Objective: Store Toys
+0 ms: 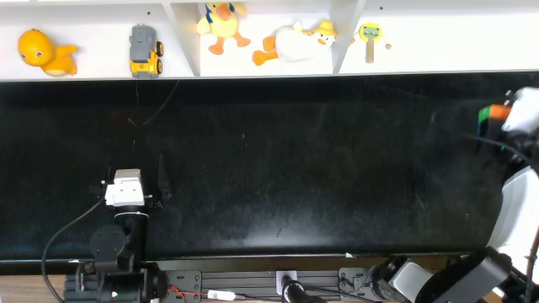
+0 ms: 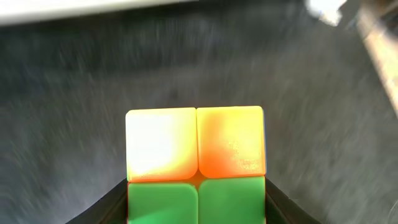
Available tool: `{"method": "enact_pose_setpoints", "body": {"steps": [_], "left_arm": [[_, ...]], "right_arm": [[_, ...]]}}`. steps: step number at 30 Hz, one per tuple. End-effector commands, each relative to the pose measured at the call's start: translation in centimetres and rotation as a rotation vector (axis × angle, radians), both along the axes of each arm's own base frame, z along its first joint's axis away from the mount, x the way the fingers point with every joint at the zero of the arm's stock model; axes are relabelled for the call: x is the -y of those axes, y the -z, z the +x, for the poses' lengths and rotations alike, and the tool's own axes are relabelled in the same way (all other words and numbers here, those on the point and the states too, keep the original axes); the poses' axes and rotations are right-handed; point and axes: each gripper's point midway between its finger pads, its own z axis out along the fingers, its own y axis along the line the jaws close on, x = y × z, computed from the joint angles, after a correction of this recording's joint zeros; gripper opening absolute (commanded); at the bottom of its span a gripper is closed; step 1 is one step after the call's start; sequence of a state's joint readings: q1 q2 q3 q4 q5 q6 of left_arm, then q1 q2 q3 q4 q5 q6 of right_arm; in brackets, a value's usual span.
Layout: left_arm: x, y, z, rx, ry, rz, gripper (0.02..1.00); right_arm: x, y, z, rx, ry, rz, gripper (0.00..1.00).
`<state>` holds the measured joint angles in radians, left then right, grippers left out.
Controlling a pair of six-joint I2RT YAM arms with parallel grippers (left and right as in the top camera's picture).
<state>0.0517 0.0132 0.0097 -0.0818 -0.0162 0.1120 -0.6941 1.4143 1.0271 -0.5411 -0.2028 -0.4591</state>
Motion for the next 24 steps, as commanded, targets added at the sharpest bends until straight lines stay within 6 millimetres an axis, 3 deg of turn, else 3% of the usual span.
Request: {"method": "enact_pose_setpoints", "body": {"steps": [1,11,24], "left_arm": [[0.2,-0.1,0.0,0.006,0.007,0.016,0.998],[0.2,-0.1,0.0,0.006,0.007,0.016,0.998],[0.2,-0.1,0.0,0.006,0.007,0.016,0.996]], "right_arm": [[0.1,-2.9,2.7,0.094,0.074,0.071,0.457],[-0.4,-4.1,9.5,0.09,-0.004,0.055,0.463],[0.3,-3.1,16.1,0.034,-0.022,0.007,0.467]]}}
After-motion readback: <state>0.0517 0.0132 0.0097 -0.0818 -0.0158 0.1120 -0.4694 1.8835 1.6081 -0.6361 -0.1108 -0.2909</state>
